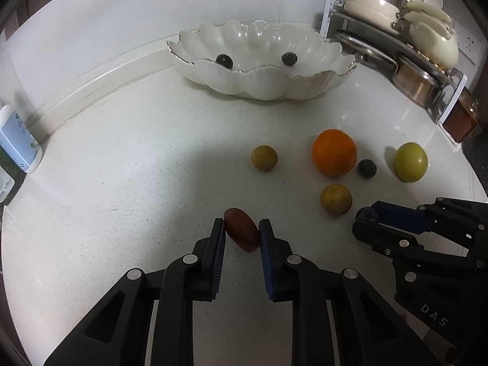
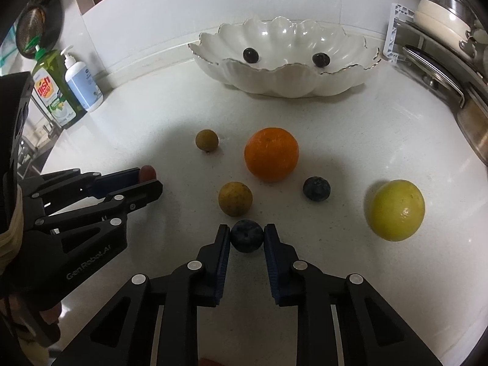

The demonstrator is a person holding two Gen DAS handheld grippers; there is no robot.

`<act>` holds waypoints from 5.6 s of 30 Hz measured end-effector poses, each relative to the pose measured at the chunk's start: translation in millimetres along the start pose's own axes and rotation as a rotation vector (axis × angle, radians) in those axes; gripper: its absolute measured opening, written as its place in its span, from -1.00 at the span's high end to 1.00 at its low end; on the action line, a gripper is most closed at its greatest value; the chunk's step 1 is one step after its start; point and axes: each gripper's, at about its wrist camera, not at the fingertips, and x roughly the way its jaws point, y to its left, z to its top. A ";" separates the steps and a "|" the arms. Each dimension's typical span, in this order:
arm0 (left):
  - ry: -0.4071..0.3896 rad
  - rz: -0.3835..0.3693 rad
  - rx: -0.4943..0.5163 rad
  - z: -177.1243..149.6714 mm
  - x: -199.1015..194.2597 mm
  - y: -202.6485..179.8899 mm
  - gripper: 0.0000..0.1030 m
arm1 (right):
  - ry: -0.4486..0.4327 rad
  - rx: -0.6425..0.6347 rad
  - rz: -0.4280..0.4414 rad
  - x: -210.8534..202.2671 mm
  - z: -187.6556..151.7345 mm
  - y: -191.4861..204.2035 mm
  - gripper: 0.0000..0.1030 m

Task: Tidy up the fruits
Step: 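Grasp the red oval fruit with the left tool while the right tool grasps a dark blueberry, then lift the red oval fruit and the dark blueberry off the counter, then carry the red oval fruit and dark blueberry over the white bowl with both tools, then open both tools to drop the red fruit and blueberry into the bowl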

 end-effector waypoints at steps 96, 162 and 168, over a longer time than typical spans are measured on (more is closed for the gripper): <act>-0.279 0.068 0.024 212.5 -51.8 -4.8 0.55 | -0.264 0.031 -0.111 -58.9 203.6 -48.4 0.53; 0.143 0.061 0.003 222.5 94.7 6.9 0.23 | 0.137 0.031 -0.104 76.8 219.2 -90.1 0.47; 0.111 0.076 0.000 222.3 79.6 6.5 0.21 | 0.105 0.041 -0.122 64.1 218.1 -90.8 0.47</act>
